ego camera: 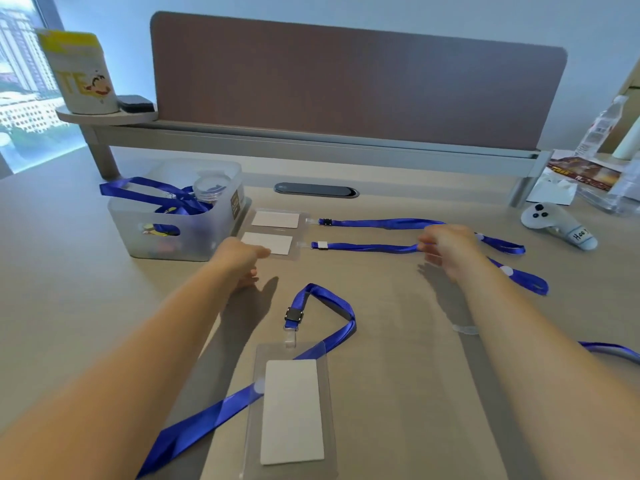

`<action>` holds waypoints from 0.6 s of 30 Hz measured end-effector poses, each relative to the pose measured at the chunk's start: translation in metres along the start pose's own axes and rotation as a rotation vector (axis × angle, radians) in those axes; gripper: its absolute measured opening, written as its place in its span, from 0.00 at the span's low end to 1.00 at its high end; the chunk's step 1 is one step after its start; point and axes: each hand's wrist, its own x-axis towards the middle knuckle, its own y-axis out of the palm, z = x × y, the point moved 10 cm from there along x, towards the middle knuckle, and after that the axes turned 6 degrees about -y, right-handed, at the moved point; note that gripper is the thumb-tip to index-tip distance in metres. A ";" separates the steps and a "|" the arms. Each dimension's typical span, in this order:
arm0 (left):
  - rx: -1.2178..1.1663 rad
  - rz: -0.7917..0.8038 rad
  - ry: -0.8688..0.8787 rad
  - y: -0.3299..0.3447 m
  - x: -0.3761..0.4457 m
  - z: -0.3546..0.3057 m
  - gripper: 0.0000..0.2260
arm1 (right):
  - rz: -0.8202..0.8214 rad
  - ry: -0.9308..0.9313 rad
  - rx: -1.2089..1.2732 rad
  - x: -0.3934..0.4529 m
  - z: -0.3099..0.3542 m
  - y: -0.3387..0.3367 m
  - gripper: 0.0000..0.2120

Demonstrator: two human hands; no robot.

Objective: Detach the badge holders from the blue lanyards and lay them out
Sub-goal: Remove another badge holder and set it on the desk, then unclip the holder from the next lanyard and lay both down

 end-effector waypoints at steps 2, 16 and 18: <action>0.275 0.031 0.142 0.006 -0.017 -0.004 0.16 | 0.188 -0.134 -0.206 -0.029 0.012 0.031 0.07; 0.898 0.144 0.121 0.026 -0.084 0.056 0.17 | 0.375 -0.316 -0.847 -0.136 -0.017 0.104 0.17; 0.858 0.164 0.118 0.028 -0.086 0.056 0.18 | 0.350 -0.315 -0.865 -0.135 -0.018 0.101 0.18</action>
